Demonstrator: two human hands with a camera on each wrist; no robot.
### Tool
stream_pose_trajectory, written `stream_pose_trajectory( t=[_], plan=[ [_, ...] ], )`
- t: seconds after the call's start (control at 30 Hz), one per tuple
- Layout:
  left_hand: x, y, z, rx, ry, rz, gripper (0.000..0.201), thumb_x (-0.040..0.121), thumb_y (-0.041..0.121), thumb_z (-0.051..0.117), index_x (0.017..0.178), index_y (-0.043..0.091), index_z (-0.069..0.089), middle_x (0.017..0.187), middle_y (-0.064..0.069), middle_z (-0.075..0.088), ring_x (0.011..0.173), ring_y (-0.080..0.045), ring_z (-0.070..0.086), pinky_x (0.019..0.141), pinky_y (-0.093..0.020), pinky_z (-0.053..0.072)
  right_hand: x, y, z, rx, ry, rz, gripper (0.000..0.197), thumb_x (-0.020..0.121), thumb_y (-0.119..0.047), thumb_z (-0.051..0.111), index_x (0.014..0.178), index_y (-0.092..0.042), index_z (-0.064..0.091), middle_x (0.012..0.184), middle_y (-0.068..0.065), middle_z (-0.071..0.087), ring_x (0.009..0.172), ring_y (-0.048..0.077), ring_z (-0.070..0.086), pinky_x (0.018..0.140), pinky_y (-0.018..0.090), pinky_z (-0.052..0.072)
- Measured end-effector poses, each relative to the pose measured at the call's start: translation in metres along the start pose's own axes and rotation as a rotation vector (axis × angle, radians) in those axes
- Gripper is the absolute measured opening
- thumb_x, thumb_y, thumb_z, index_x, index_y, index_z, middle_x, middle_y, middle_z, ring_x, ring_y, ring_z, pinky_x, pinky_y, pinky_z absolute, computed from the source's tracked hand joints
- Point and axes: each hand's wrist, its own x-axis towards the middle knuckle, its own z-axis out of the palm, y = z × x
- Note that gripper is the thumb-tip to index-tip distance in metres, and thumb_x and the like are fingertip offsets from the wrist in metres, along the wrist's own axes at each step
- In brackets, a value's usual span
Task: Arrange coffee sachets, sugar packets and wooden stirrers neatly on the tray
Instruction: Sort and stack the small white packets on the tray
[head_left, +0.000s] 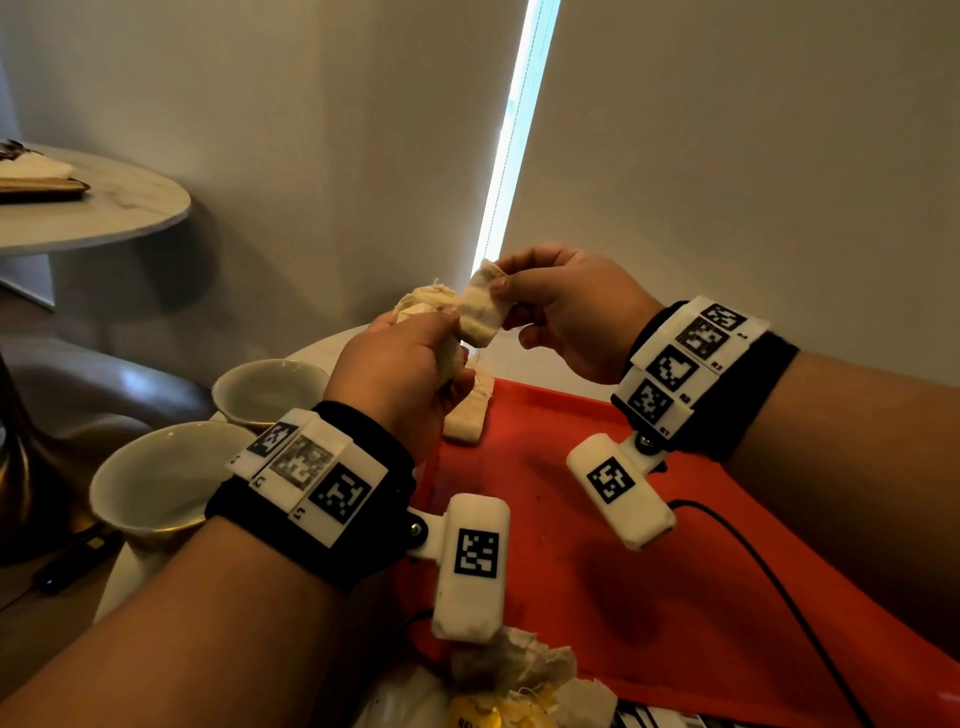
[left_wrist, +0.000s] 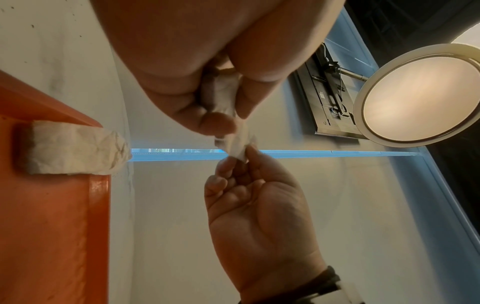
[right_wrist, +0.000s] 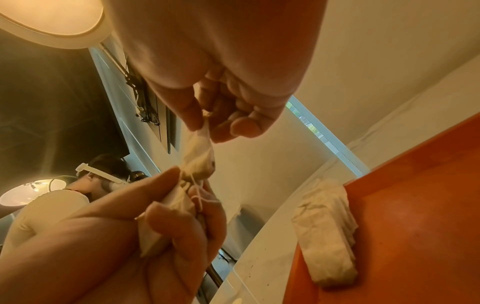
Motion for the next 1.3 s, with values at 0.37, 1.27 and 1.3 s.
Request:
stream_pose_trajectory(
  t=[0.37,1.27,1.3],
  plan=[
    [0.003,0.011,-0.003,-0.164,0.157,0.042,0.023,0.095,0.020,0.068,0.117,0.017,0.061,0.098,-0.005,0.061,0.071,-0.014,0.060,0.048,-0.019,0.049,0.003,0.018,-0.016,-0.202,0.154,0.086,0.012,0.091,-0.005,0.065,0.101,-0.011,0.069,0.088,0.008,0.072,0.067,0.015,0.064,0.055,0.029,0.044],
    [0.000,0.010,-0.002,-0.153,0.164,0.001,0.029,0.095,0.022,0.068,0.122,0.018,0.058,0.108,-0.008,0.058,0.077,-0.017,0.060,0.050,-0.020,0.051,0.002,0.039,0.022,-0.477,-0.060,0.224,0.005,0.093,-0.015,0.070,0.090,-0.017,0.066,0.086,0.003,0.069,0.069,0.014,0.068,0.055,0.028,0.051],
    [-0.001,0.011,-0.001,-0.155,0.166,0.001,0.029,0.095,0.022,0.068,0.122,0.018,0.058,0.106,-0.007,0.058,0.076,-0.017,0.060,0.050,-0.019,0.051,0.001,0.037,0.022,-0.451,-0.082,0.228,0.002,0.095,-0.015,0.067,0.093,-0.013,0.065,0.085,0.004,0.069,0.069,0.015,0.068,0.058,0.030,0.052]
  ],
)
